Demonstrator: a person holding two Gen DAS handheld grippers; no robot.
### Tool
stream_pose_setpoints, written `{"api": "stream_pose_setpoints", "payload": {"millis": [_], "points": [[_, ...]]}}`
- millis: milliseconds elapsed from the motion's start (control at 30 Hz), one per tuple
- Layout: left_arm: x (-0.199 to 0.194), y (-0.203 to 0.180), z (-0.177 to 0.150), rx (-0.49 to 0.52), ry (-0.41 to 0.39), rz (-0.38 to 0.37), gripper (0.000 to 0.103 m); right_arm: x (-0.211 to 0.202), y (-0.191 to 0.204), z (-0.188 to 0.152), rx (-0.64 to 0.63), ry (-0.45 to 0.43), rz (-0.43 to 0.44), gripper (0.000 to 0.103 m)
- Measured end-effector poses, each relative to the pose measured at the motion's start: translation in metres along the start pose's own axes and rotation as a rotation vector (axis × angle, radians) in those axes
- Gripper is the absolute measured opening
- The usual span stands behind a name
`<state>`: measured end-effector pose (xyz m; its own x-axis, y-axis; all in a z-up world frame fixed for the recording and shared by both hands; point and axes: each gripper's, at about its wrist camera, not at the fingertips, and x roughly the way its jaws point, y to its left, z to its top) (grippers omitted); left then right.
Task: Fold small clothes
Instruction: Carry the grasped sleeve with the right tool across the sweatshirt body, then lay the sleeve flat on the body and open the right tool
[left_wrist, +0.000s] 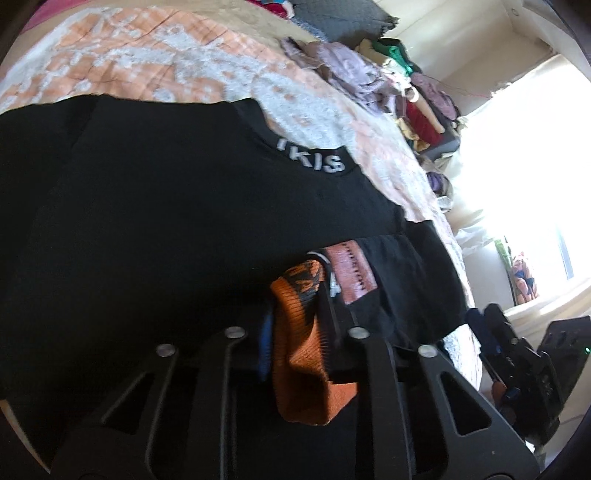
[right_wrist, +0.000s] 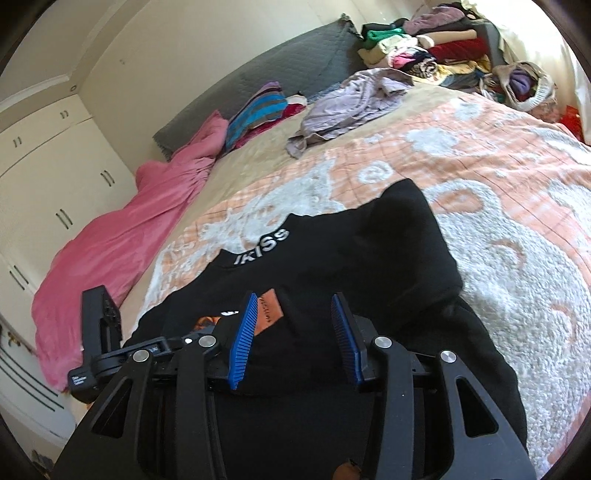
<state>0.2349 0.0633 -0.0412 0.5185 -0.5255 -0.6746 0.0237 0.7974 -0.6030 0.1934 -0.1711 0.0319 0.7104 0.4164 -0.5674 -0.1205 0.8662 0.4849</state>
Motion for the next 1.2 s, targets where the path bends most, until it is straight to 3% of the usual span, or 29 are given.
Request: {"api": "stream_pose_setpoints", "payload": {"millis": [133,367,700,1000,1200], "points": [[-0.019,-0.009,0.005,0.029,-0.064,-0.046,0.007,-0.006,-0.005,0.002,0.003,-0.018,-0.019,0.041],[-0.071,-0.021,0.011,0.081,-0.194,-0.047,0.006,-0.01,-0.008,0.005,-0.005,-0.027,-0.041,0.041],[-0.079,-0.001,0.011,0.015,-0.171,0.012,0.007,0.006,0.0,0.005,-0.097,0.001,-0.134,0.041],[-0.088,0.012,0.008,0.001,-0.221,0.165,0.013,0.038,0.005,0.006,-0.185,0.086,-0.13,0.045],[-0.084,0.01,0.005,0.028,-0.198,0.158,0.02,0.055,-0.001,0.005,-0.201,0.15,-0.139,0.049]]}}
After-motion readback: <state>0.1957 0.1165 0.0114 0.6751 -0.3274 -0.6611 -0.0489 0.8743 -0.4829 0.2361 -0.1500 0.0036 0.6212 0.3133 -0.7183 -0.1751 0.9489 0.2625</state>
